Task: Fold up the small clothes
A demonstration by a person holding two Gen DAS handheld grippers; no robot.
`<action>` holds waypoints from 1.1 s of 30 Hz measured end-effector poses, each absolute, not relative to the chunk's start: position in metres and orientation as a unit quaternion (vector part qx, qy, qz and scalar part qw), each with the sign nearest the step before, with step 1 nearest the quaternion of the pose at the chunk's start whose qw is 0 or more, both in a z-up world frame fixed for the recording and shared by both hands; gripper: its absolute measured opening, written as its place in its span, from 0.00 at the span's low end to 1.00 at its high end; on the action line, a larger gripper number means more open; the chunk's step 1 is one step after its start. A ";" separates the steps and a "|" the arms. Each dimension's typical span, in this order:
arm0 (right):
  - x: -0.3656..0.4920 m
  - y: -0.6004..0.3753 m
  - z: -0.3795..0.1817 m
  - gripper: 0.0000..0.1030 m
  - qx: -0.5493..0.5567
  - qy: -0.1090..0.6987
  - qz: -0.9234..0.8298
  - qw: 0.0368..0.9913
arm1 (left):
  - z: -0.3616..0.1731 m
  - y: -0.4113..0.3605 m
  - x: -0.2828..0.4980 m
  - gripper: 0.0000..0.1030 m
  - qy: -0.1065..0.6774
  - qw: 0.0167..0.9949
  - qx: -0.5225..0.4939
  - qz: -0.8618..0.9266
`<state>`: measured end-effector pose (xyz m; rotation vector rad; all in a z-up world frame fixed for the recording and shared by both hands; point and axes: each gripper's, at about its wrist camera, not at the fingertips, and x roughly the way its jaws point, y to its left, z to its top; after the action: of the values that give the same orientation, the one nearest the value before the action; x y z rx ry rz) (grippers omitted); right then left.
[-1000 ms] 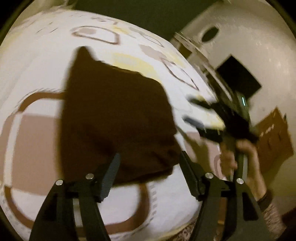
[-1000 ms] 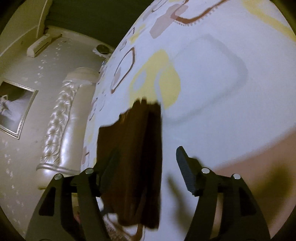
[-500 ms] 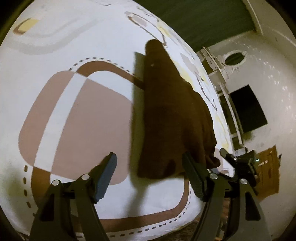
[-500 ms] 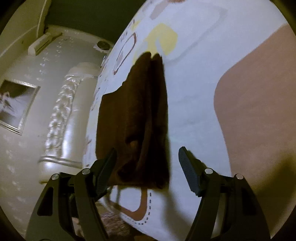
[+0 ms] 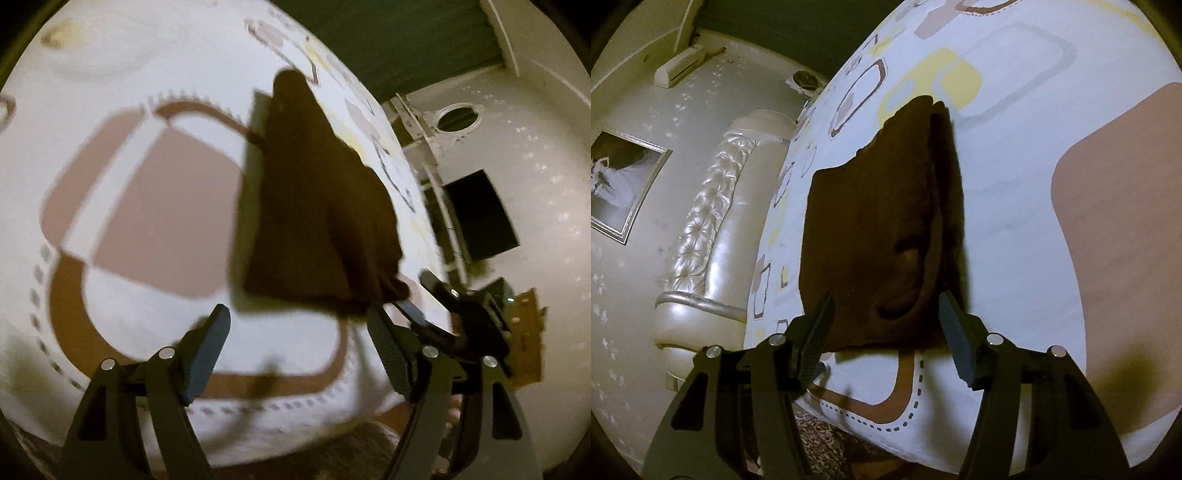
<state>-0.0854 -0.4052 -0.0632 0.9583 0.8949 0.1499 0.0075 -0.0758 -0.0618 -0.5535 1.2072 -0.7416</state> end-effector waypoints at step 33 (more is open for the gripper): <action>-0.089 -0.402 -0.072 0.56 0.465 0.413 0.072 0.780 | -0.068 -0.086 0.033 0.69 0.555 0.703 -0.373 -0.241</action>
<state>-0.0895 -0.4015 -0.0722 1.0058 0.8916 0.1565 0.0331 -0.0857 -0.0683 -0.8299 1.2359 -0.5358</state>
